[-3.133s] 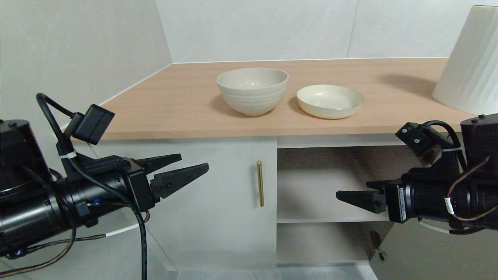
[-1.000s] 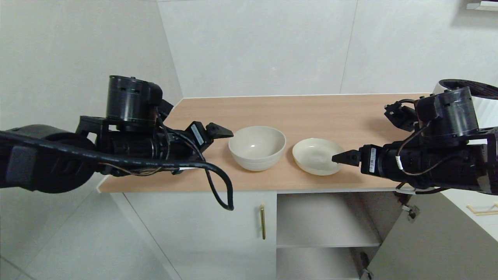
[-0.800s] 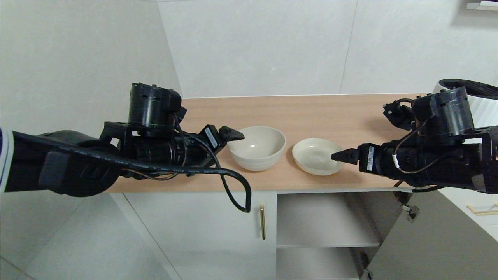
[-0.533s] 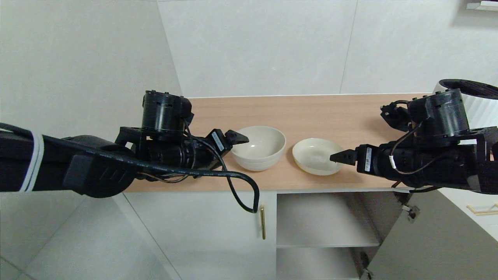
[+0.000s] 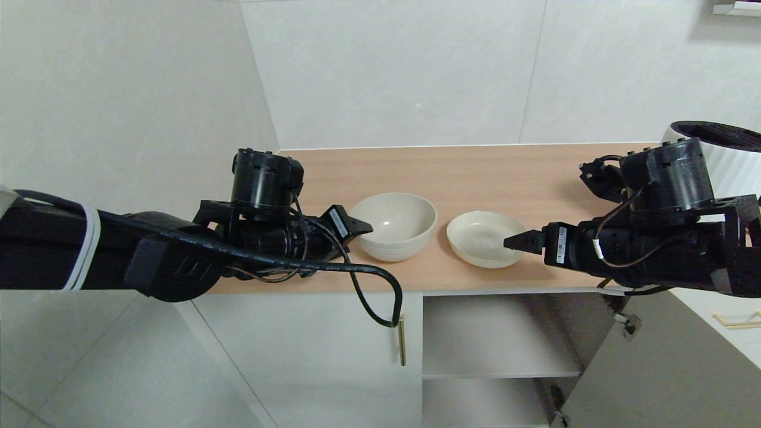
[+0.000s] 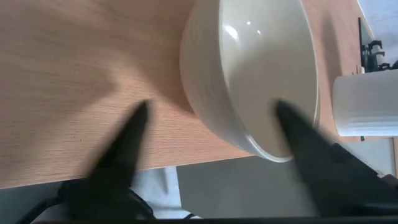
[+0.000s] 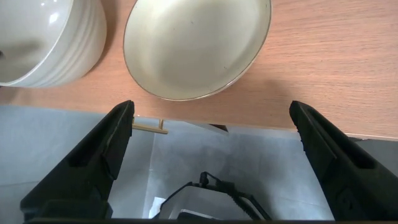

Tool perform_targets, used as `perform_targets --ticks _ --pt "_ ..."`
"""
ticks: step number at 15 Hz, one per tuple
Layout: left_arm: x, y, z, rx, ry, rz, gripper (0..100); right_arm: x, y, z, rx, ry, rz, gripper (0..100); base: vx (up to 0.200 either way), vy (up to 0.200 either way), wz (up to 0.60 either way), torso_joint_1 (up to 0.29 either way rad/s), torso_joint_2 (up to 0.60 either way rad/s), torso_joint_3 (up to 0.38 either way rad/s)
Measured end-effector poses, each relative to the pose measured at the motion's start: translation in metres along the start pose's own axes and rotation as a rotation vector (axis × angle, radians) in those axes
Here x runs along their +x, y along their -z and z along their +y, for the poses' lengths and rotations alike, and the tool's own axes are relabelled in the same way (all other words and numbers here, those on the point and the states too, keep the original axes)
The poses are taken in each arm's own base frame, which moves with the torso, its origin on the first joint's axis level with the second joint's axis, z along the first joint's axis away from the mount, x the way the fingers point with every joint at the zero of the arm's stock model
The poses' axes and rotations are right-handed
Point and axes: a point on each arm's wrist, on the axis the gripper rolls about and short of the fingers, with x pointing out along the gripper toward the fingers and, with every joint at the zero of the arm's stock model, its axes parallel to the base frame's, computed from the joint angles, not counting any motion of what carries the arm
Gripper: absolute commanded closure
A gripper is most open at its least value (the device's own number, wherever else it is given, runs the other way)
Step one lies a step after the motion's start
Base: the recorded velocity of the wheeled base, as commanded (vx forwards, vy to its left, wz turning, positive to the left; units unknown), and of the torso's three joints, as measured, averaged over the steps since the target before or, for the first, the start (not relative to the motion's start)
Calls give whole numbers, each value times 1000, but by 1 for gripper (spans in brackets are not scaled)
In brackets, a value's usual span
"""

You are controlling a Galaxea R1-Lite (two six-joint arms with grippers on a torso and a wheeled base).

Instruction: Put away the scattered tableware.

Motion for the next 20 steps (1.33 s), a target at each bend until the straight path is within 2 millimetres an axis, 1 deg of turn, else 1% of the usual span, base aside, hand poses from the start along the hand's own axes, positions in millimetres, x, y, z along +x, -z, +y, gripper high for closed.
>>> perform_targets --ticks 4,8,11,13,18,20 --pt "-1 0 0 0 0 2 100 0 0 0 -3 0 2 0 0 0 0 0 0 0" --pt "-5 -1 -2 0 5 -4 100 9 -6 2 -11 74 -41 0 0 0 0 0 0 0" --pt "-9 -2 -4 2 13 -11 100 20 -12 4 -19 122 -69 0 0 0 0 0 0 0" --pt "-12 -3 -5 3 19 -15 100 30 -14 2 -39 184 -86 0 0 0 0 0 0 0" --pt "-14 -3 -6 3 22 -19 100 56 -11 -1 -42 261 -79 0 0 0 0 0 0 0" --pt "-14 -3 -6 3 21 -18 100 66 -13 -4 -33 265 -104 0 0 0 0 0 0 0"
